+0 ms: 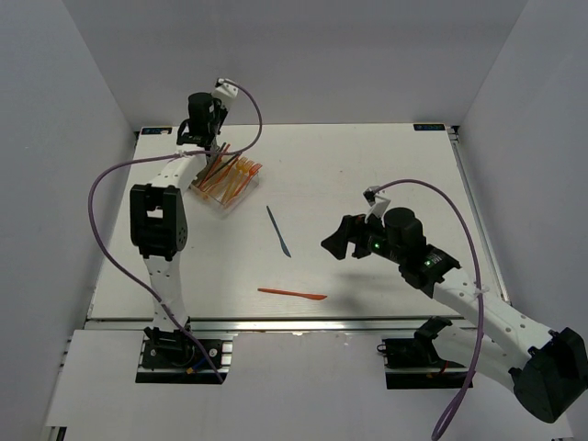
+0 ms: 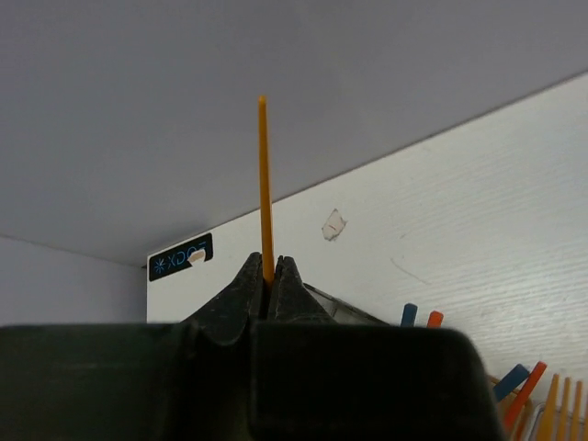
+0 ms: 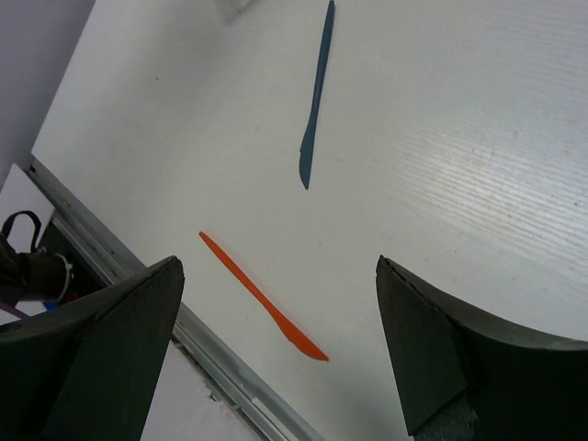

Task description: Sort the eating utensils into containers

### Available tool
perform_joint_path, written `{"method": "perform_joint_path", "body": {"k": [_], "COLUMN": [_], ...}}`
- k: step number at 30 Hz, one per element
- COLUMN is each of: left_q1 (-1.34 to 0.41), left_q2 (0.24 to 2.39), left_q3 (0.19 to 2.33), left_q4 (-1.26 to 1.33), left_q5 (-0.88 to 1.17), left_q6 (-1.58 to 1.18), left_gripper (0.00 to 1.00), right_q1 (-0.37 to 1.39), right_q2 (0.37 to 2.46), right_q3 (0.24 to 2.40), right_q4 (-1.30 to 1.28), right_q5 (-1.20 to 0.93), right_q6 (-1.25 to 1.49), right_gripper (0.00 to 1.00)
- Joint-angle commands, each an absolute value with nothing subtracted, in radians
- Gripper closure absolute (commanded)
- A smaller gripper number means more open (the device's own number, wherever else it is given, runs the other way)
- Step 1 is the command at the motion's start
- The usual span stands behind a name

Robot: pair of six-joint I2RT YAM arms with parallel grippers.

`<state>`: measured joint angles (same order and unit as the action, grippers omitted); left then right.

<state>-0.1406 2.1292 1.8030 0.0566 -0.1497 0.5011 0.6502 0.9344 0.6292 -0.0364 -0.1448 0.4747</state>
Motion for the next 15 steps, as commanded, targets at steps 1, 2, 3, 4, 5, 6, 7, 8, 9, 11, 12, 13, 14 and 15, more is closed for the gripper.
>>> {"method": "perform_joint_path", "body": {"k": [1,2,3,4,5,6,7,8,9,11,12,13,14,15], "left_q1": [-0.124,-0.121,-0.118,-0.112,-0.106,-0.101,-0.085,-0.080,-0.074,-0.069,-0.068,-0.066,-0.064,-0.060], "left_q2": [2.124,2.131,2.135,2.140,2.141,2.141,2.141,2.138,2.135,2.132,2.131,2.132,2.132,2.134], "left_q3": [1.838,1.833,1.822,1.795,1.783,1.770,1.747,1.735,1.706,1.672,1.654,1.619,1.602,1.586], "left_q4": [0.069,0.068,0.092,0.100,0.106,0.124,0.127,0.141,0.150,0.164,0.185,0.196,0.216,0.230], "left_q5": [-0.072,-0.068,-0.087,-0.087,-0.084,-0.086,-0.068,-0.055,-0.049,-0.038,-0.040,-0.044,-0.043,-0.052], "left_q6": [0.638,0.647,0.656,0.673,0.678,0.680,0.669,0.661,0.655,0.655,0.657,0.657,0.657,0.657], "left_gripper": [1.00,1.00,1.00,1.00,1.00,1.00,1.00,1.00,0.99,0.98,0.97,0.97,0.97,0.96], "right_q1": [0.649,0.649,0.650,0.649,0.649,0.650,0.649,0.650,0.650,0.650,0.649,0.649,0.650,0.650], "right_q2": [0.913,0.914,0.916,0.917,0.917,0.919,0.920,0.920,0.923,0.931,0.940,0.945,0.951,0.960], "right_q3": [0.603,0.604,0.606,0.607,0.612,0.614,0.617,0.621,0.624,0.630,0.634,0.635,0.637,0.638], "right_q4": [-0.038,-0.038,-0.038,-0.038,-0.040,-0.040,-0.040,-0.040,-0.041,-0.038,-0.035,-0.032,-0.031,-0.028], "right_q5": [-0.164,-0.169,-0.175,-0.184,-0.186,-0.186,-0.180,-0.176,-0.169,-0.163,-0.163,-0.163,-0.163,-0.164], "right_q6": [0.430,0.430,0.430,0.426,0.425,0.423,0.422,0.420,0.419,0.417,0.417,0.416,0.416,0.416], "right_gripper": [0.11,0.11,0.11,0.11,0.11,0.11,0.11,0.11,0.11,0.11,0.11,0.11,0.11,0.11]}}
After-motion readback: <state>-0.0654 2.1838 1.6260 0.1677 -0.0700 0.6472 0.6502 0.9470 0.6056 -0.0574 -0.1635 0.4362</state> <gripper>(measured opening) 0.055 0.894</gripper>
